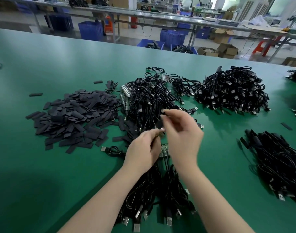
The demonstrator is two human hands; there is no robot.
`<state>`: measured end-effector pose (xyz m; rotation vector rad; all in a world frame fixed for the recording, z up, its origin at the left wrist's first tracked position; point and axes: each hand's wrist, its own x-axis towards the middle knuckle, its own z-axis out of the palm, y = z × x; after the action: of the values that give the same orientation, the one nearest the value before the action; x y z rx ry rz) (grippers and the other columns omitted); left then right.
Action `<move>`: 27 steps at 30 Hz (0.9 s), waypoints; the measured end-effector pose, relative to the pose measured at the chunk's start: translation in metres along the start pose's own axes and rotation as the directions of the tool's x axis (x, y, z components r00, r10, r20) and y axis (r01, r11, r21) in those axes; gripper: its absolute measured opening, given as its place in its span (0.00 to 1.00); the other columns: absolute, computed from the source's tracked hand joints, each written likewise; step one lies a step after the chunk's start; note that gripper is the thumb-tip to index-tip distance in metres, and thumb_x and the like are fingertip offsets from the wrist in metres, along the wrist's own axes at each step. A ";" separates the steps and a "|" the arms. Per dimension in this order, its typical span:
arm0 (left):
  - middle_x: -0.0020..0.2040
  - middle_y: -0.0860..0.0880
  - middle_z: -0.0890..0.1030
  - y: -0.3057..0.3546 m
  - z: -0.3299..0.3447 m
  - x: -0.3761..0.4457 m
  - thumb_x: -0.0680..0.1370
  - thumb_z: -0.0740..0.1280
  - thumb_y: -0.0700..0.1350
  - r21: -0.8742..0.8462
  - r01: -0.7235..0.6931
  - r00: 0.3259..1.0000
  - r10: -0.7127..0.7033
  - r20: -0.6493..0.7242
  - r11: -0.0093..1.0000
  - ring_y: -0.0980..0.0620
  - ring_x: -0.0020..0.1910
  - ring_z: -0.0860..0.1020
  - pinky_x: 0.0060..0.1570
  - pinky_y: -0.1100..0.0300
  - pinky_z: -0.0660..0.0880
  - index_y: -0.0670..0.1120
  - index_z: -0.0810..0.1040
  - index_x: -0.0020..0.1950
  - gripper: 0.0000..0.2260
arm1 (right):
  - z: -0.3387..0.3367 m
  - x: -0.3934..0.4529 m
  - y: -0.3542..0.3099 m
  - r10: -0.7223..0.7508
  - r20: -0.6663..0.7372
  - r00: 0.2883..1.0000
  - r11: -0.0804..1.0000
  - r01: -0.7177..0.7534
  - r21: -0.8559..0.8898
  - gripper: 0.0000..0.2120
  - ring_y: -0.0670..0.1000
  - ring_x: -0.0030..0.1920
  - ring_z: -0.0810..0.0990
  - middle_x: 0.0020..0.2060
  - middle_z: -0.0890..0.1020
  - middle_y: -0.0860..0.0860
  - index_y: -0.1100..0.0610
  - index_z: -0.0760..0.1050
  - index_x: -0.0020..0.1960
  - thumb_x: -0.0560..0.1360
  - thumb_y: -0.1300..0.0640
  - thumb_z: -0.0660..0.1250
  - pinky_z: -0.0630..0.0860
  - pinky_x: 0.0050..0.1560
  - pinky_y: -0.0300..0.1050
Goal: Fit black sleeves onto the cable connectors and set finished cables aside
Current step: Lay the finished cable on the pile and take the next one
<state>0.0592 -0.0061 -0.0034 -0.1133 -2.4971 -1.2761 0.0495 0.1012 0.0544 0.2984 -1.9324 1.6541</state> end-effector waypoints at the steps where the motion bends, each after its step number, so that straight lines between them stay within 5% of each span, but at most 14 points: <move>1: 0.61 0.54 0.79 0.001 0.000 0.001 0.81 0.63 0.47 -0.007 -0.009 1.000 0.009 -0.008 1.000 0.60 0.58 0.76 0.57 0.62 0.73 0.50 0.77 0.65 0.14 | -0.013 0.002 0.007 0.081 -0.015 0.997 0.997 -0.081 0.008 0.12 0.44 0.44 0.84 0.40 0.85 0.42 0.47 0.81 0.45 0.73 0.65 0.73 0.81 0.48 0.43; 5: 0.55 0.63 0.78 0.006 -0.002 -0.003 0.77 0.63 0.59 -0.025 -0.066 0.996 0.067 0.055 0.998 0.64 0.53 0.76 0.51 0.68 0.73 0.61 0.77 0.62 0.15 | -0.042 -0.007 0.031 0.329 -0.011 0.944 0.943 -0.328 0.053 0.11 0.48 0.40 0.84 0.38 0.85 0.47 0.47 0.82 0.41 0.72 0.63 0.75 0.81 0.46 0.46; 10: 0.51 0.62 0.79 0.005 -0.003 -0.004 0.75 0.70 0.57 -0.024 -0.090 0.994 0.091 0.051 0.996 0.63 0.50 0.77 0.51 0.63 0.75 0.60 0.80 0.59 0.13 | -0.052 -0.022 0.042 0.467 0.002 0.884 0.870 -0.459 0.178 0.11 0.49 0.41 0.83 0.38 0.85 0.49 0.48 0.83 0.41 0.72 0.64 0.75 0.81 0.47 0.45; 16: 0.44 0.61 0.80 0.008 -0.001 -0.004 0.71 0.74 0.57 -0.063 -0.110 0.990 0.115 0.085 0.992 0.61 0.42 0.79 0.47 0.57 0.77 0.61 0.81 0.55 0.13 | -0.055 -0.022 0.040 0.455 0.021 0.890 0.867 -0.448 0.216 0.11 0.48 0.40 0.82 0.38 0.84 0.49 0.49 0.82 0.40 0.72 0.65 0.75 0.82 0.47 0.45; 21: 0.49 0.62 0.81 0.006 0.001 -0.002 0.73 0.72 0.58 -0.080 -0.103 0.993 0.107 0.042 0.991 0.62 0.51 0.78 0.54 0.57 0.76 0.60 0.81 0.55 0.11 | -0.055 -0.022 0.038 0.471 0.051 0.880 0.829 -0.462 0.315 0.13 0.47 0.42 0.83 0.39 0.85 0.48 0.48 0.83 0.43 0.72 0.67 0.74 0.81 0.47 0.41; 27: 0.50 0.65 0.81 0.005 0.002 0.000 0.73 0.69 0.55 -0.187 -0.092 0.996 0.094 0.001 0.978 0.63 0.52 0.79 0.51 0.70 0.73 0.64 0.81 0.50 0.07 | -0.057 -0.022 0.032 0.452 0.285 0.845 0.781 -0.530 0.332 0.16 0.49 0.48 0.85 0.47 0.87 0.54 0.50 0.83 0.54 0.67 0.58 0.76 0.80 0.48 0.38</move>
<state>0.0603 -0.0014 -0.0006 -0.2792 -2.3453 -1.4710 0.0667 0.1579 0.0194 0.1027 -1.8955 2.4649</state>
